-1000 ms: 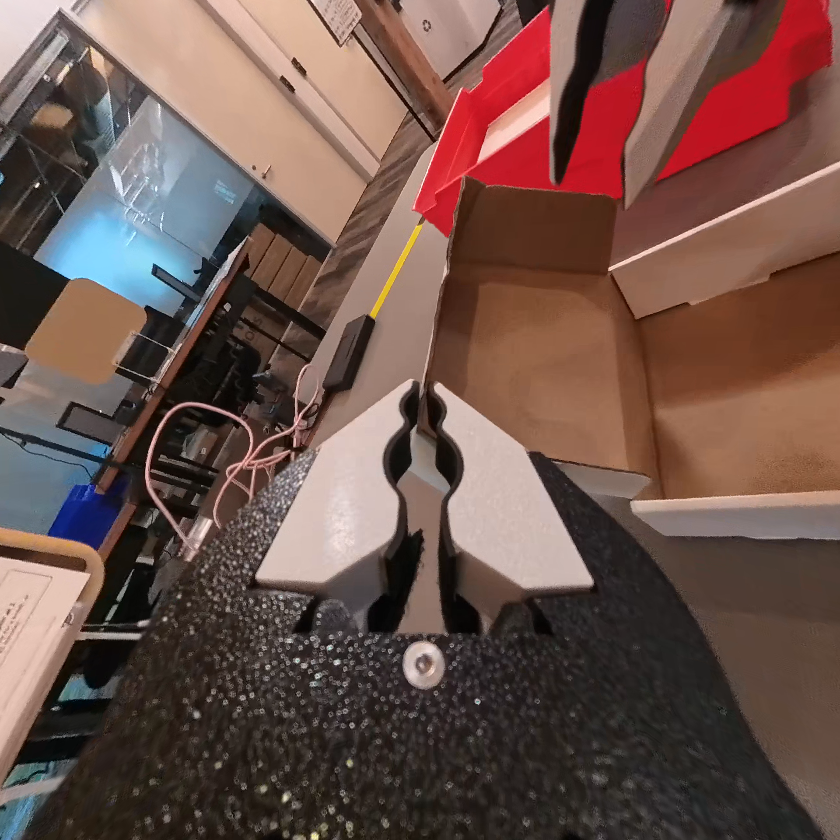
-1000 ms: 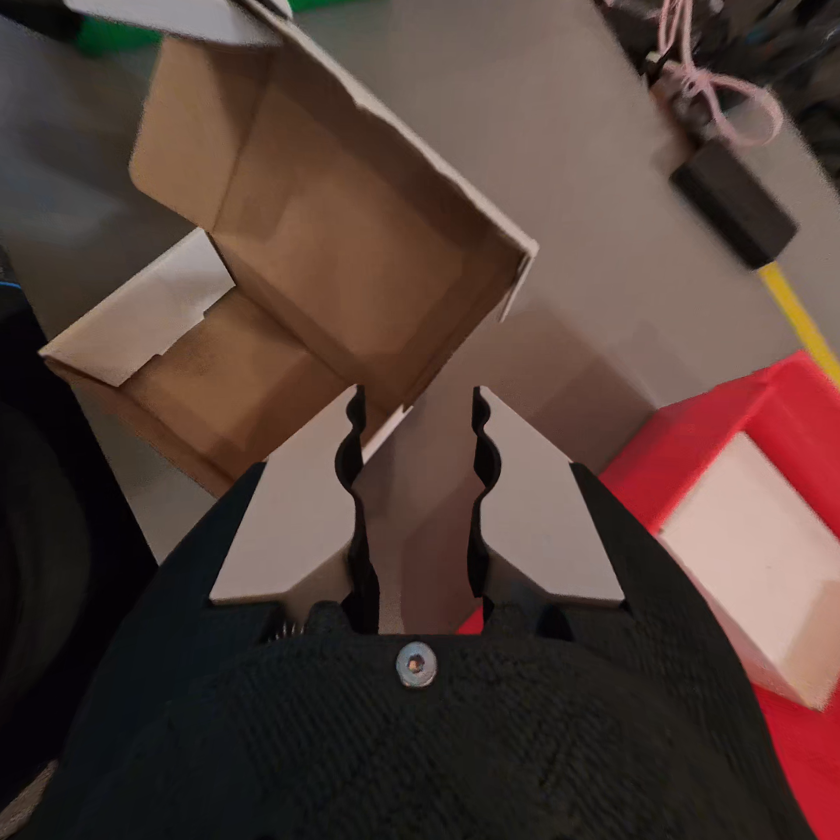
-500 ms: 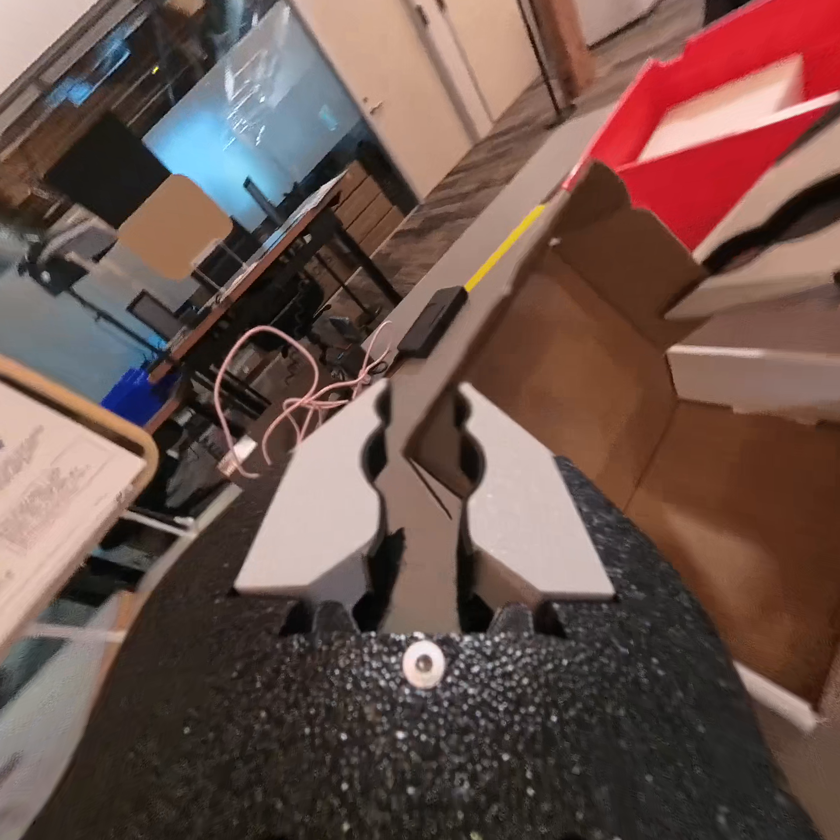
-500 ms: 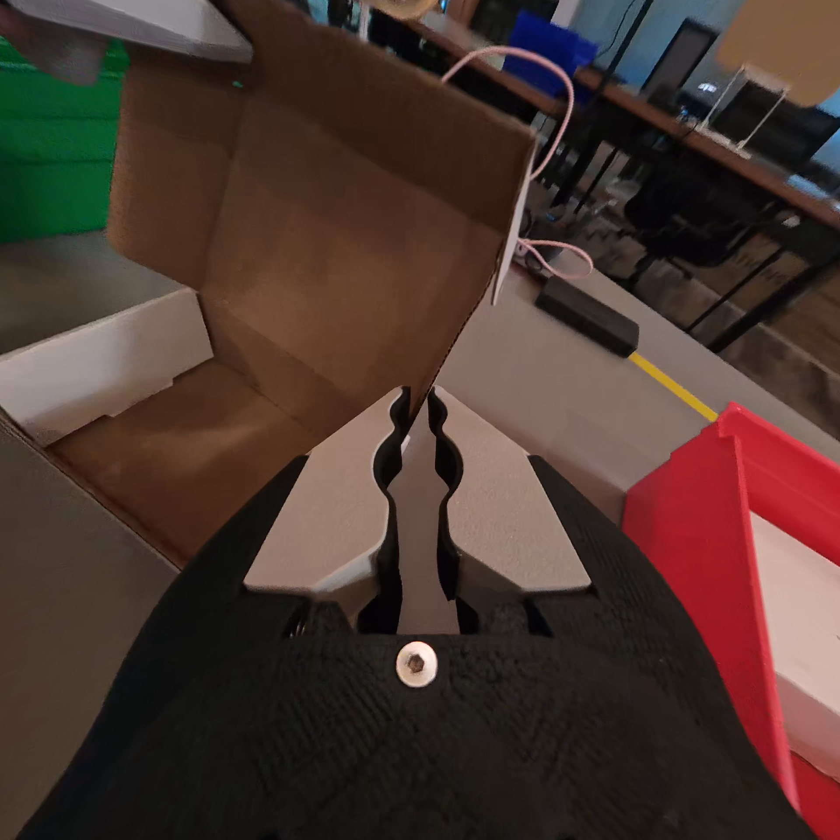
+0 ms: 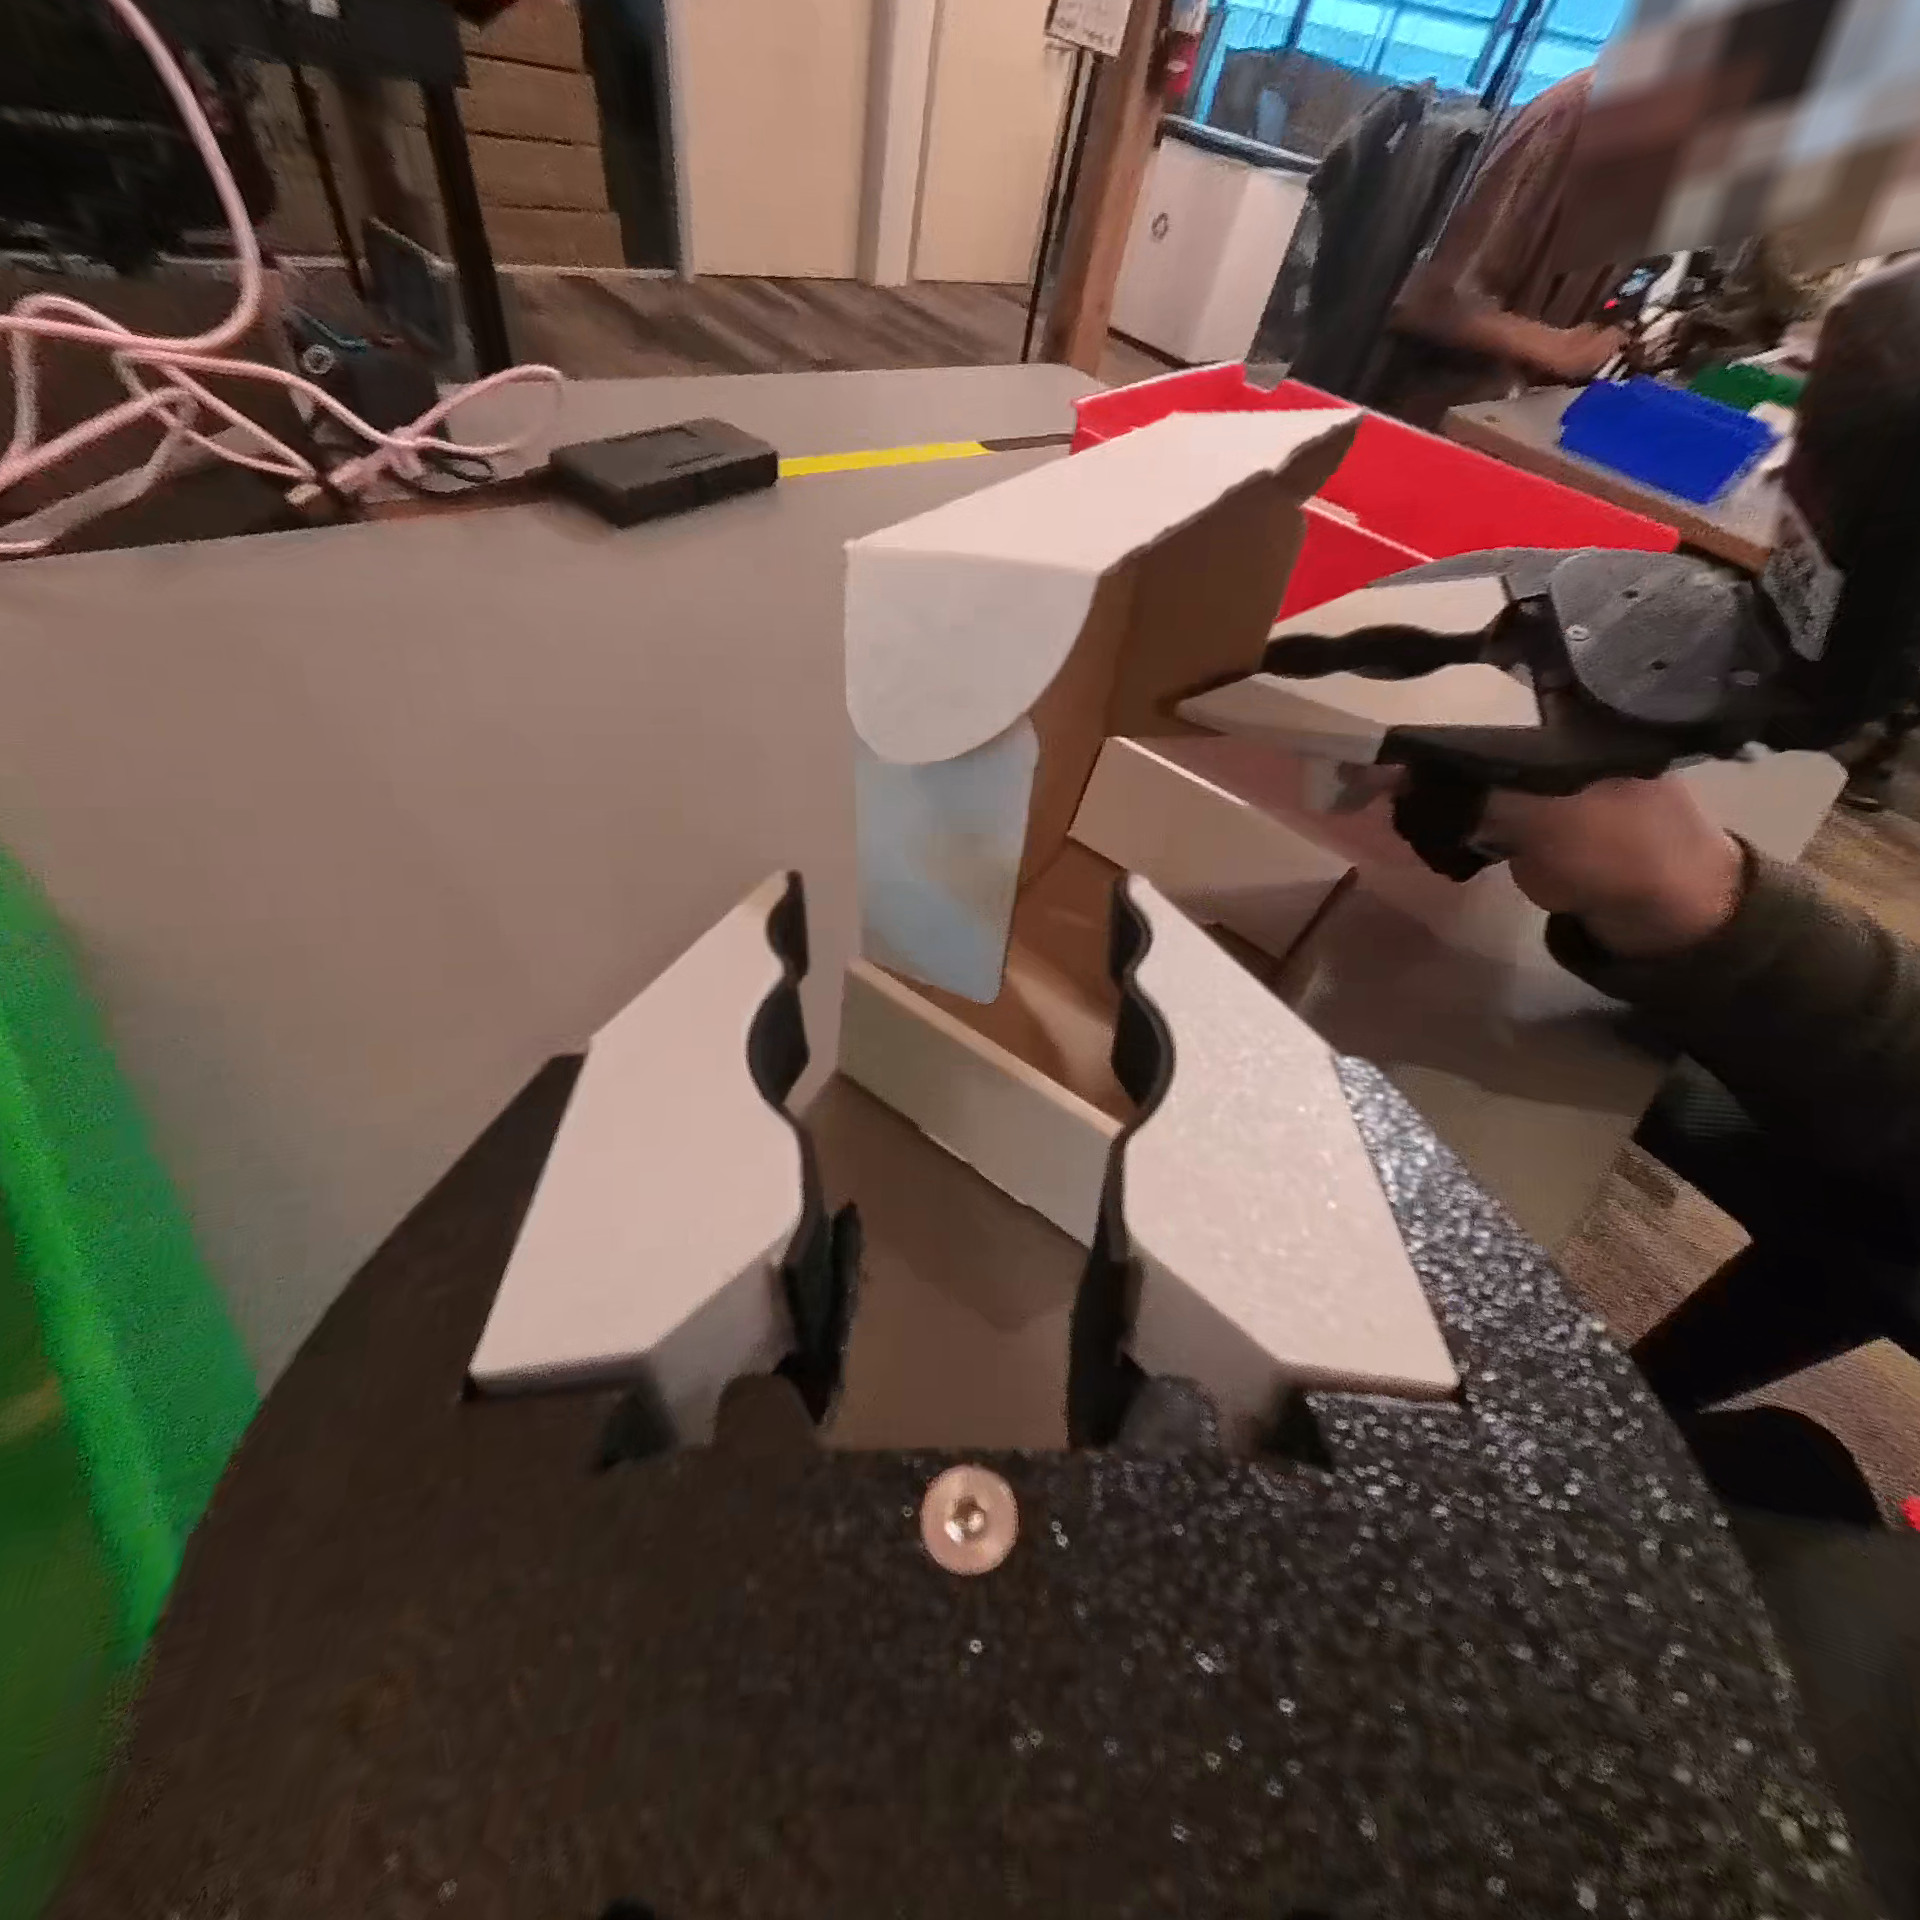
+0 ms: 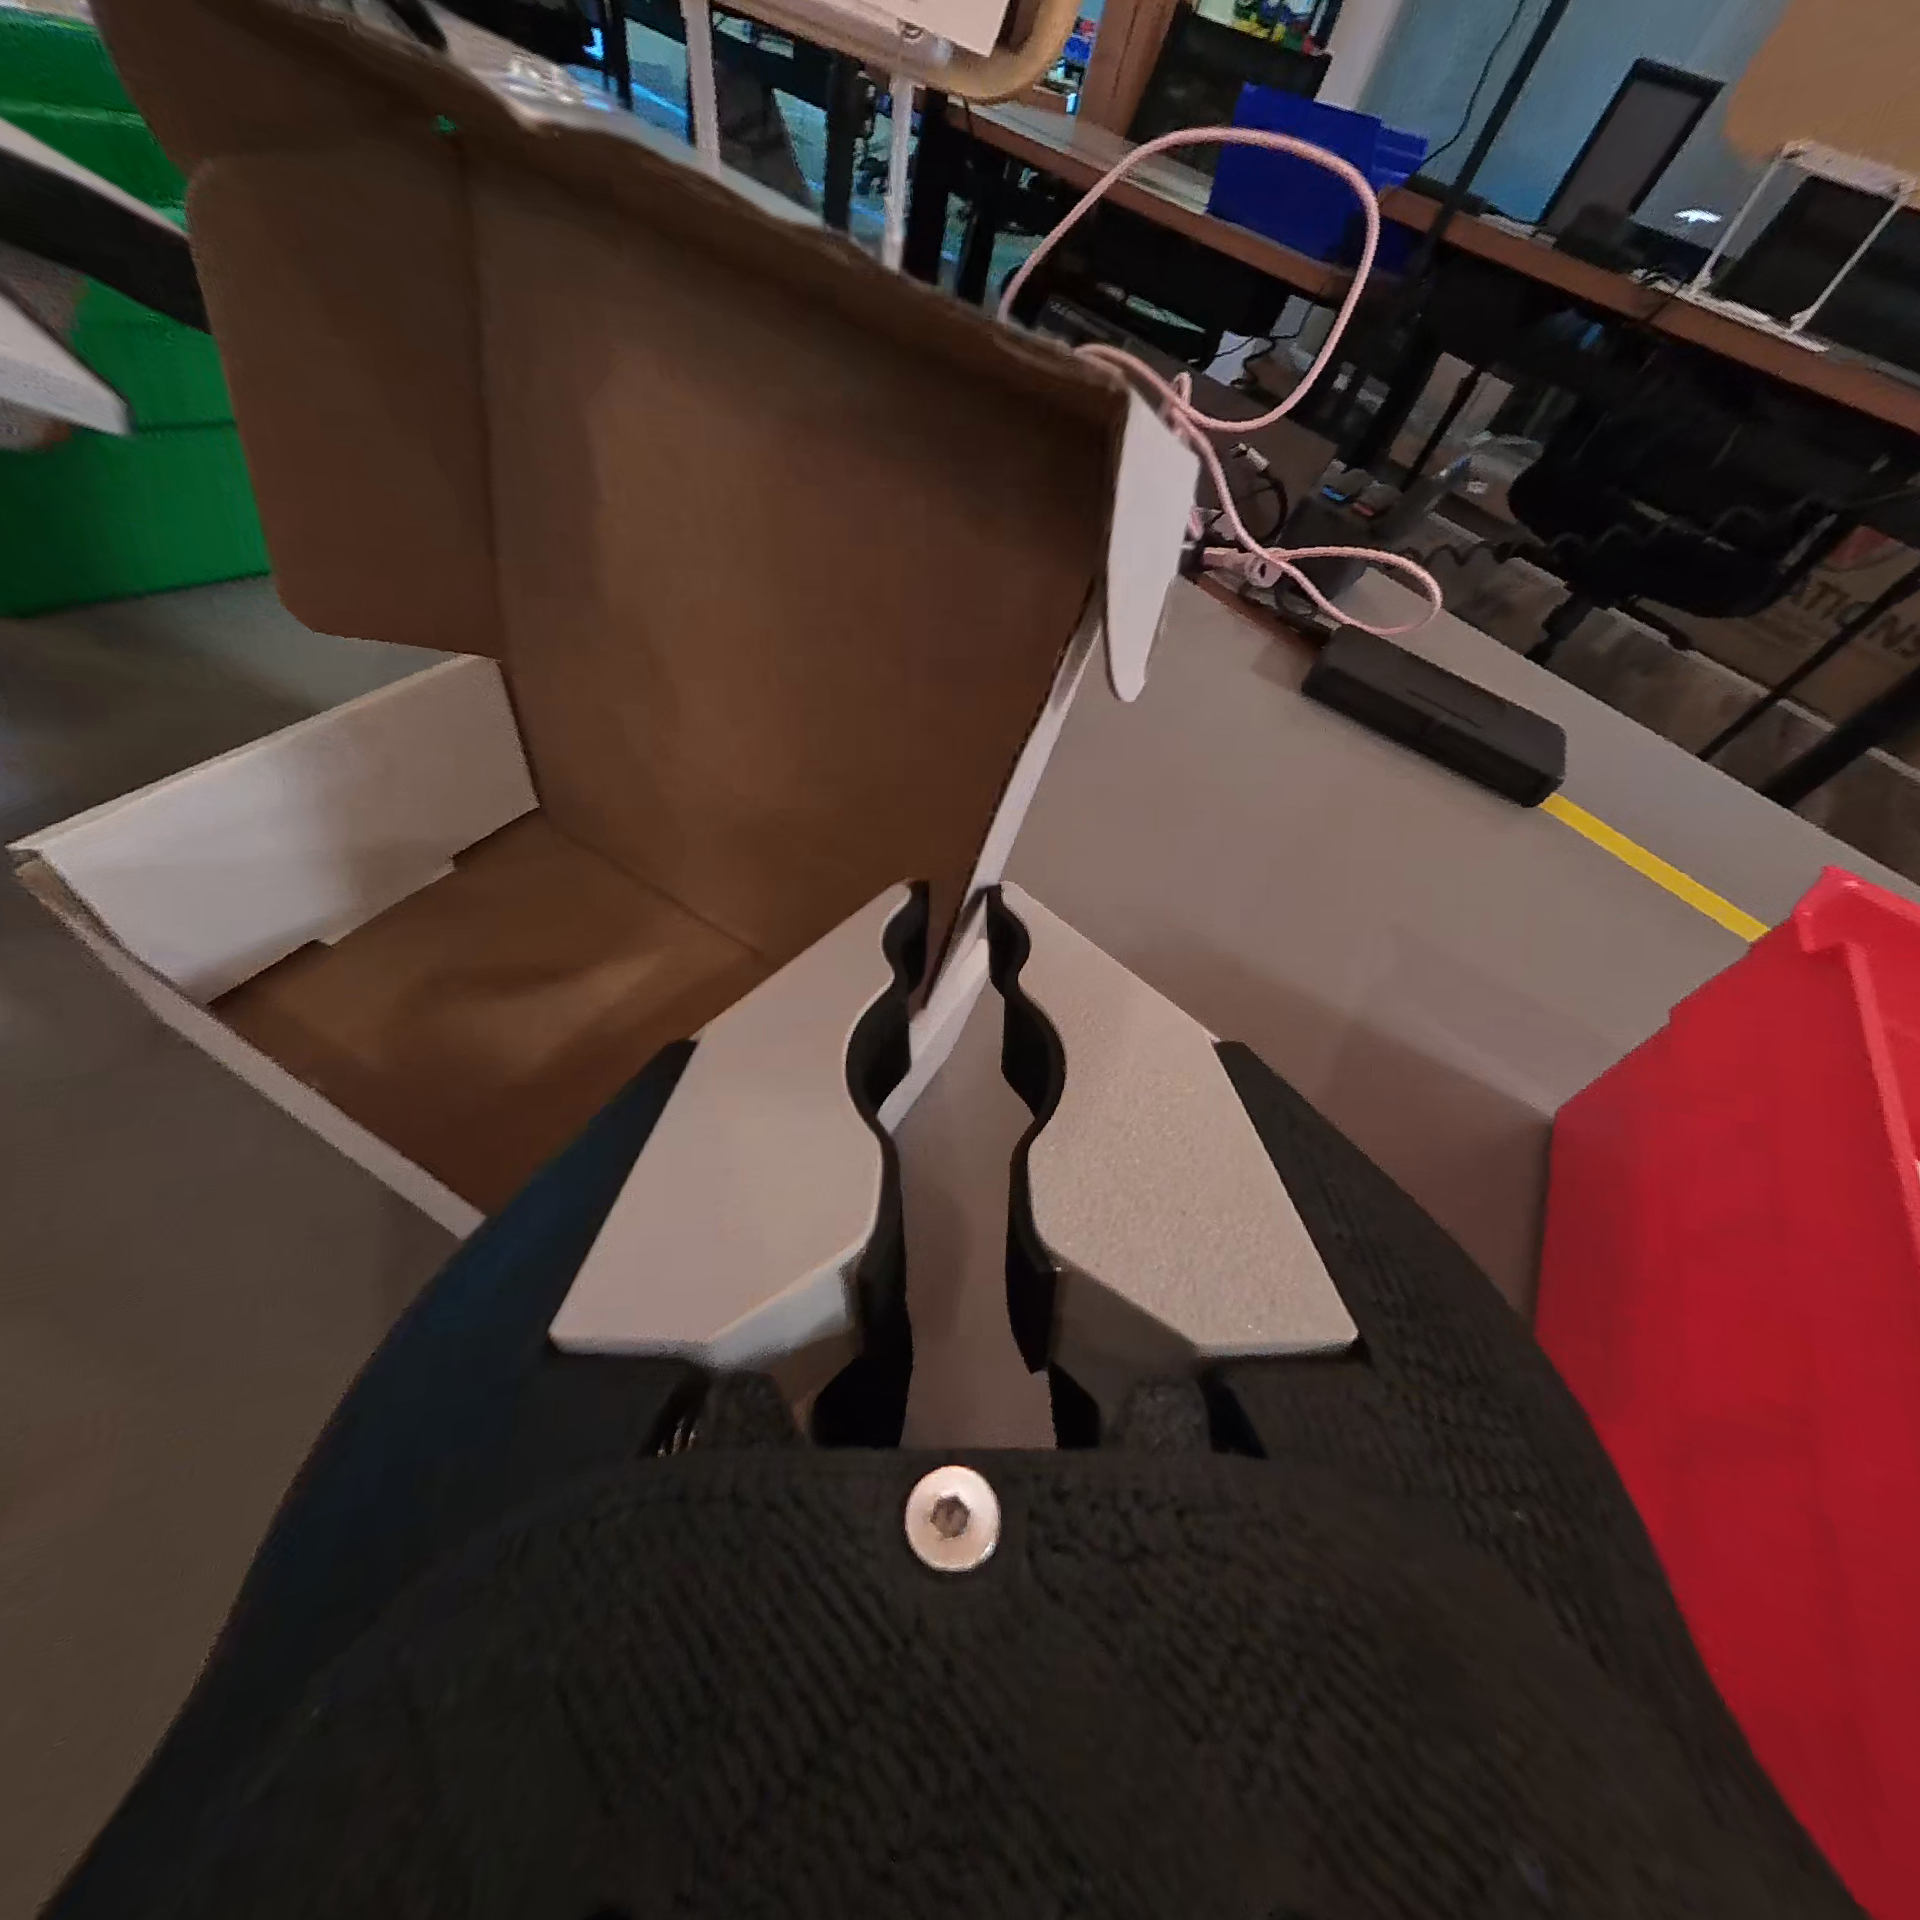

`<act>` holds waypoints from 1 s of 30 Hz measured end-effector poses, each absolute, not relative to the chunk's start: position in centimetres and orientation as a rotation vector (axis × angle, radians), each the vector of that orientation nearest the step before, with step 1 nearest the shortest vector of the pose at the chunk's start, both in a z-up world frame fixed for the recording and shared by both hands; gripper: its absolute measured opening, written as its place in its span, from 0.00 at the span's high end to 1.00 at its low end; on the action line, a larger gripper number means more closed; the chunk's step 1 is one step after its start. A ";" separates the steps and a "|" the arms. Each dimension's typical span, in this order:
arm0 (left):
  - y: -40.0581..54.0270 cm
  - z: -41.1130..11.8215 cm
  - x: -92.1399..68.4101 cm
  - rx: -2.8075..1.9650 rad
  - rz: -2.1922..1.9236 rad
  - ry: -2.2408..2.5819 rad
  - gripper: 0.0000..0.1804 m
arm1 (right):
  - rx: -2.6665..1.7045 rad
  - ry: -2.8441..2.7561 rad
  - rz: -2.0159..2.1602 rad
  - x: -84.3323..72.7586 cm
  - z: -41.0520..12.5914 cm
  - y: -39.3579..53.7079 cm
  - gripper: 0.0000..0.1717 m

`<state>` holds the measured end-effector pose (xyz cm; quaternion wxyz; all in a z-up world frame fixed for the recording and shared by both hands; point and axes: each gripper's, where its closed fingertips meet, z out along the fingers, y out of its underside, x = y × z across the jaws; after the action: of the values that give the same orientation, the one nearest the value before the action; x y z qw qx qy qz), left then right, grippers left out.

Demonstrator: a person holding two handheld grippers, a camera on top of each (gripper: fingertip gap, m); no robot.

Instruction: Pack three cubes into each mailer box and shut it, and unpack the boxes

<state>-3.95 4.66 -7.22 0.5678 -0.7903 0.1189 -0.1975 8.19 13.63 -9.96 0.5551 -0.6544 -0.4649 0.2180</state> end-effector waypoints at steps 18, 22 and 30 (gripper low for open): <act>4.9 -9.5 -2.0 -1.852 -0.428 0.379 0.89 | -1.603 -1.265 0.501 8.8 -11.8 11.2 0.93; 4.4 -10.9 -1.9 -1.909 -0.453 0.377 0.91 | -1.640 -1.315 0.489 8.9 -12.9 10.6 0.89; 0.3 -6.3 -5.3 -1.761 -0.487 0.361 0.59 | -1.646 -1.425 0.533 12.7 -11.0 7.1 0.61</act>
<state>-5.30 0.30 -6.30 0.5968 -0.7588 0.1554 -0.2098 12.71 7.11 -11.02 0.4349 -0.6613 -0.5724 0.2143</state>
